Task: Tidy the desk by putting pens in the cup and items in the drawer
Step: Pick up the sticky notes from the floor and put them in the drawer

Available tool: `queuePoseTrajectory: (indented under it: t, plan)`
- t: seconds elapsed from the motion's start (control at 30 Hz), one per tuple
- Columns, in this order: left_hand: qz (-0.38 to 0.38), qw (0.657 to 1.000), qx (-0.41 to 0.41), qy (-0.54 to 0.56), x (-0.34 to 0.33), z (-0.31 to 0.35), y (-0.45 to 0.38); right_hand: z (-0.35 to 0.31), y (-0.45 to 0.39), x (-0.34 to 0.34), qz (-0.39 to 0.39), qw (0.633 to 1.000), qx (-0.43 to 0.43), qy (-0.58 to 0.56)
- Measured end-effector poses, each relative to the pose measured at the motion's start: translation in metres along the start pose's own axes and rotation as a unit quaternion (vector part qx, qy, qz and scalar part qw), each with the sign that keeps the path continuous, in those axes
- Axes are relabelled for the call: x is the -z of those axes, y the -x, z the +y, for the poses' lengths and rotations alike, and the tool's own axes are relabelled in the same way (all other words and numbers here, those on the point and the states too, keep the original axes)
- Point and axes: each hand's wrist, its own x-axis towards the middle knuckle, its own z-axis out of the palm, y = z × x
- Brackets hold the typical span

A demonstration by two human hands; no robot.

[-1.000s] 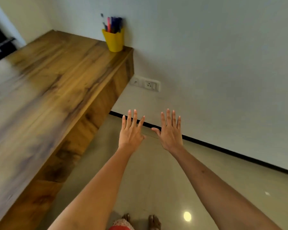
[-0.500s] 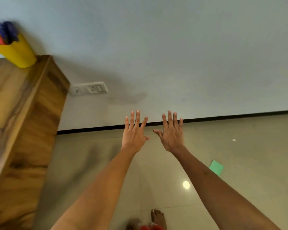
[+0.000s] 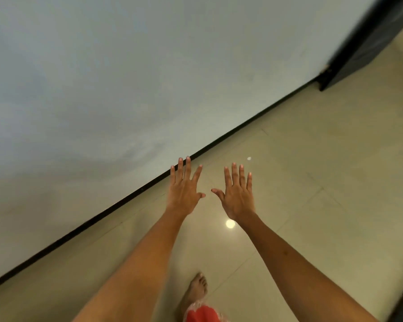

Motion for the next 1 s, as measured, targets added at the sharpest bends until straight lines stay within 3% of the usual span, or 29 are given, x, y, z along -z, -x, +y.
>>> queuePoseTrajectory:
  t: [0.2, 0.4, 0.57, 0.77, 1.0]
  plan:
    - [-0.013, 0.995, -0.1, -0.015, -0.018, 0.083, -0.076, 0.095, -0.005, -0.038, 0.002, 0.993, -0.116, 0.005]
    - [-0.027, 0.986, -0.163, -0.035, -0.047, 0.13, -0.118, 0.146, -0.005, -0.081, 0.014, 0.983, -0.185, -0.013]
    - [-0.035, 0.981, -0.187, -0.04, -0.1, 0.149, -0.157, 0.163, -0.027, -0.134, 0.019, 0.979, -0.204, -0.011]
    - [-0.031, 0.976, -0.21, -0.049, -0.201, 0.161, -0.203, 0.166, -0.048, -0.243, 0.007, 0.975, -0.22, -0.026]
    - [-0.039, 0.969, -0.24, -0.045, -0.292, 0.166, -0.215, 0.155, -0.042, -0.331, 0.007, 0.97, -0.237, -0.046]
